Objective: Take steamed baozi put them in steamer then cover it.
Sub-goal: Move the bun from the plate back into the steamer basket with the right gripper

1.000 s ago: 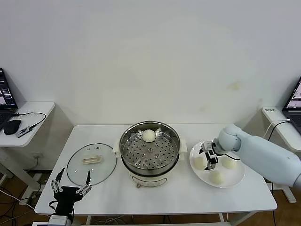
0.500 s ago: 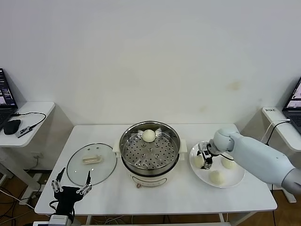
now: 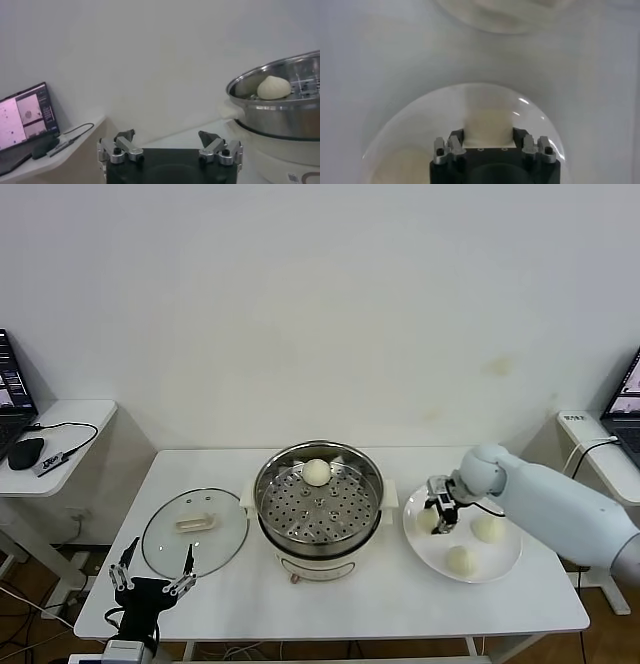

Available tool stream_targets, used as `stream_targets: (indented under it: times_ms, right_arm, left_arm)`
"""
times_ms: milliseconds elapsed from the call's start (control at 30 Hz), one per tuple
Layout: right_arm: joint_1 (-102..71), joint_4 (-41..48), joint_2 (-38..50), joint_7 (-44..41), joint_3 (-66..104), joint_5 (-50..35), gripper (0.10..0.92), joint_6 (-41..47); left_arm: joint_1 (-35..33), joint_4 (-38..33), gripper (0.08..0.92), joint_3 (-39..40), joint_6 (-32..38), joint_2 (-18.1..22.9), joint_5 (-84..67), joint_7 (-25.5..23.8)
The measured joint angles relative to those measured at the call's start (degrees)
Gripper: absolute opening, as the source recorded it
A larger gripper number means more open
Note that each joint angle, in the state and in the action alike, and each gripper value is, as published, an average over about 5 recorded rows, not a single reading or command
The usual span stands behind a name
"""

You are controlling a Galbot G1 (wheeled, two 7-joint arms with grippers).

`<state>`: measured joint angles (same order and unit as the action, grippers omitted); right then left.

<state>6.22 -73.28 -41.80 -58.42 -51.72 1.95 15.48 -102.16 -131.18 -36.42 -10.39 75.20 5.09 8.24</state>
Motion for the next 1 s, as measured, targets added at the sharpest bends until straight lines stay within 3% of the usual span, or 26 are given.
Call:
stream_targets:
  times_ms: [433, 733, 1000]
  right_arm:
    - [23.08, -9.71, 1.26, 1.18, -13.81, -14.40, 0.619, 4.58]
    - [31.42, -12.25, -6.88, 4.56, -18.81, -25.91, 0.619, 10.81]
    - [29.65, -9.16, -16.89, 7.91, -19.40, -30.31, 0.620, 15.40]
  left_arm:
    - [0.59, -0.66, 0.823, 0.71, 0.03, -0.44, -0.22, -0.09]
    - [0.35, -1.20, 0.823, -0.04, 0.16, -0.09, -0.66, -0.01]
    - [0.33, -1.56, 0.823, -0.78, 0.15, 0.81, -0.58, 0.07]
